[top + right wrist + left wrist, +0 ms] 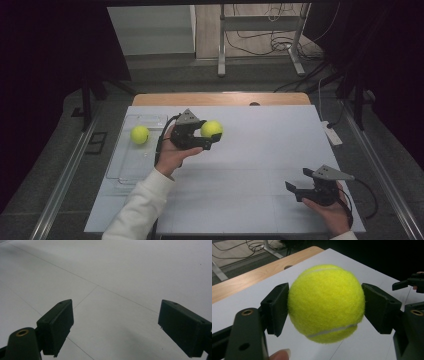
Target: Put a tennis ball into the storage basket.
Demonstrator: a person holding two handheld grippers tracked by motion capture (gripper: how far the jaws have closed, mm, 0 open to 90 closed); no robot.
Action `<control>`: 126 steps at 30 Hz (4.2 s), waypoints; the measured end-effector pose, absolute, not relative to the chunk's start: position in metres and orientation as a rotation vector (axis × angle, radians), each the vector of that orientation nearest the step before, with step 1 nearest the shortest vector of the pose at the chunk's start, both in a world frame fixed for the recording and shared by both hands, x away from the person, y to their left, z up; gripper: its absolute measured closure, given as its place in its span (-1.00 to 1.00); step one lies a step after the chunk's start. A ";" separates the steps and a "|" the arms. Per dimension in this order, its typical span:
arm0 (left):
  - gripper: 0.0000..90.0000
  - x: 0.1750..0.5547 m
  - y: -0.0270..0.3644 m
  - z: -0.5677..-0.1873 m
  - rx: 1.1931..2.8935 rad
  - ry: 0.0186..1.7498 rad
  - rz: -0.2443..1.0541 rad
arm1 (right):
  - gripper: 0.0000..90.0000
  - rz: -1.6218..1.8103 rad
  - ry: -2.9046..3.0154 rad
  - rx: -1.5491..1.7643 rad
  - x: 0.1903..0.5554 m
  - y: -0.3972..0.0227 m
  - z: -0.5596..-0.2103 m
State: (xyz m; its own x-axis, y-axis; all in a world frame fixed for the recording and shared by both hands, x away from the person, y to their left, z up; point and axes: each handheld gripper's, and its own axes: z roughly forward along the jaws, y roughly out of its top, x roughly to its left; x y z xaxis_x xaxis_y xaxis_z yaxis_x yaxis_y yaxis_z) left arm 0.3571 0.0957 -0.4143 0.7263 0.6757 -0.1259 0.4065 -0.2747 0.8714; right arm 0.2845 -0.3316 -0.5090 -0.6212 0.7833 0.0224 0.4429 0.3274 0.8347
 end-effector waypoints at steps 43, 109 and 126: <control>-0.39 0.348 0.136 -0.411 1.862 0.913 0.400 | -0.71 1.209 2.207 1.087 0.284 -0.332 -0.509; -0.39 0.334 0.209 -0.419 1.781 1.095 0.501 | -0.71 1.192 2.207 1.091 0.284 -0.331 -0.510; -0.39 0.330 0.230 -0.422 1.757 1.150 0.515 | -0.70 1.190 2.207 1.088 0.284 -0.331 -0.510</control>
